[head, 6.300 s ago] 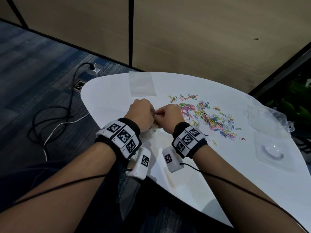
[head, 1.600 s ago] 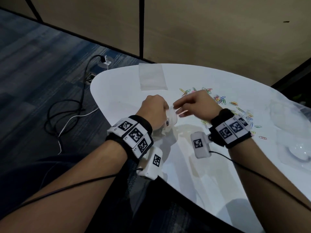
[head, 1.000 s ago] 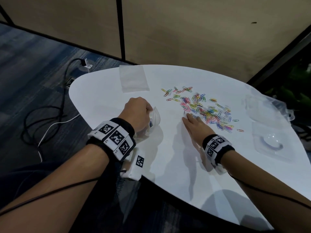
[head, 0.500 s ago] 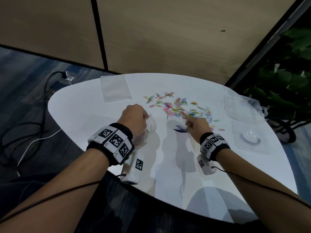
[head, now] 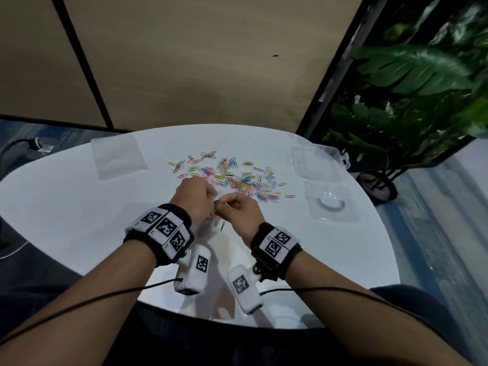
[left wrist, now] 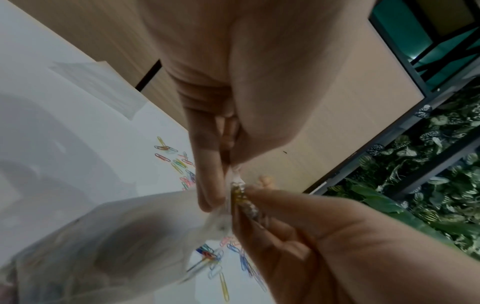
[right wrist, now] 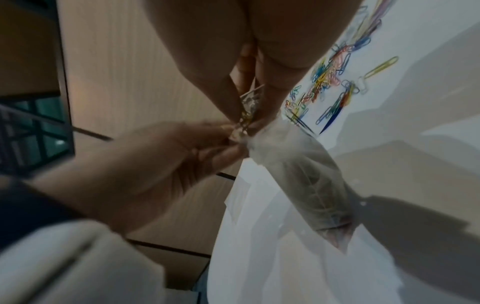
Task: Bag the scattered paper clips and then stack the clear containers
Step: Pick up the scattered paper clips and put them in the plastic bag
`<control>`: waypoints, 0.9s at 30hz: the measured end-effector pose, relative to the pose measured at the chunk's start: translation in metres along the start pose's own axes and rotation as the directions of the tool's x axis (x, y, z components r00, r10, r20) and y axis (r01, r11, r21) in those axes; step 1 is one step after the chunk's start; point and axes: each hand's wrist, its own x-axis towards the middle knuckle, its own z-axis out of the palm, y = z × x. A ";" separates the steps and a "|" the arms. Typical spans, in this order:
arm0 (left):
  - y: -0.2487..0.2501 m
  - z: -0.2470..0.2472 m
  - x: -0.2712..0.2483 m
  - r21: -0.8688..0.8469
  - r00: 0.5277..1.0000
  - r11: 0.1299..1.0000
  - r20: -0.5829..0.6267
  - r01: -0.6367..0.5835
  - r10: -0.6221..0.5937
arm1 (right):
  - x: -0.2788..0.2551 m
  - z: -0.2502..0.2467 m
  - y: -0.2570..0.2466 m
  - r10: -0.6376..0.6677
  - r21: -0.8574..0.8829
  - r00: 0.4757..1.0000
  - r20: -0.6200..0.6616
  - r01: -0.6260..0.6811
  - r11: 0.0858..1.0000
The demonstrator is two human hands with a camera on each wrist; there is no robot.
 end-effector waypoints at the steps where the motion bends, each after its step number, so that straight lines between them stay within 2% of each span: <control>1: 0.003 0.003 -0.002 0.014 1.000 1.000 -0.001 -0.014 0.014 | 0.002 -0.001 0.002 0.002 -0.096 1.000 -0.022 -0.004 0.995; 3: 0.008 0.010 -0.005 0.043 0.999 0.998 -0.002 -0.039 0.039 | 0.005 -0.005 0.001 -0.002 -0.257 0.999 -0.036 -0.007 0.966; 6: 0.010 0.014 -0.007 0.053 0.999 0.998 -0.008 -0.042 0.043 | 0.008 -0.011 -0.009 -0.084 -0.454 0.996 -0.018 0.067 0.889; 9: 0.001 0.012 -0.005 0.017 1.000 0.999 -0.003 -0.027 0.027 | 0.009 -0.013 -0.022 -0.158 -0.606 0.975 0.156 0.221 0.764; 11: -0.003 0.005 -0.003 -0.007 1.000 1.000 -0.018 -0.019 0.019 | 0.012 -0.013 -0.032 -0.149 -0.667 0.947 0.283 0.306 0.680; 12: -0.005 0.002 -0.003 -0.020 1.000 1.000 -0.023 -0.011 0.010 | 0.014 -0.013 -0.034 -0.148 -0.655 0.936 0.319 0.331 0.680; 14: -0.006 -0.006 -0.002 -0.040 1.000 0.999 -0.029 0.004 -0.005 | 0.022 -0.016 -0.039 -0.195 -0.567 0.925 0.325 0.356 0.743; 16: -0.008 -0.015 -0.001 -0.058 0.999 0.998 -0.046 0.024 -0.026 | 0.031 -0.023 -0.043 -0.251 -0.489 0.934 0.254 0.348 0.800; 17: -0.011 -0.020 0.000 -0.062 0.998 0.997 -0.055 0.038 -0.042 | 0.037 -0.028 -0.043 -0.279 -0.513 0.935 0.218 0.354 0.782; 18: -0.013 -0.025 0.002 -0.062 0.997 0.997 -0.061 0.052 -0.056 | 0.044 -0.034 -0.040 -0.298 -0.593 0.929 0.218 0.369 0.716; 19: -0.015 -0.030 0.004 -0.058 0.995 0.996 -0.063 0.067 -0.071 | 0.051 -0.040 -0.031 -0.279 -0.710 0.919 0.278 0.392 0.585; 21: -0.017 -0.038 0.006 -0.034 0.995 0.996 -0.059 0.078 -0.080 | 0.059 -0.044 -0.006 -0.111 -0.845 0.863 0.493 0.506 0.176; 22: -0.018 -0.042 0.008 -0.015 0.996 0.997 -0.059 0.073 -0.074 | 0.063 -0.043 0.013 -0.026 -0.810 0.809 0.587 0.587 -0.008; 23: -0.017 -0.044 0.009 0.001 0.996 0.998 -0.057 0.066 -0.066 | 0.067 -0.042 0.031 0.032 -0.758 0.765 0.643 0.642 -0.115; 24: -0.017 -0.045 0.010 0.017 0.996 0.998 -0.057 0.064 -0.063 | 0.069 -0.040 0.047 0.065 -0.737 0.751 0.657 0.658 -0.154; 25: -0.016 -0.045 0.011 0.035 0.996 0.997 -0.061 0.065 -0.063 | 0.072 -0.041 0.058 0.069 -0.741 0.759 0.647 0.648 -0.176; 27: -0.017 -0.044 0.012 0.076 0.995 0.994 -0.065 0.074 -0.069 | 0.080 -0.051 0.068 0.039 -0.776 0.800 0.599 0.591 -0.219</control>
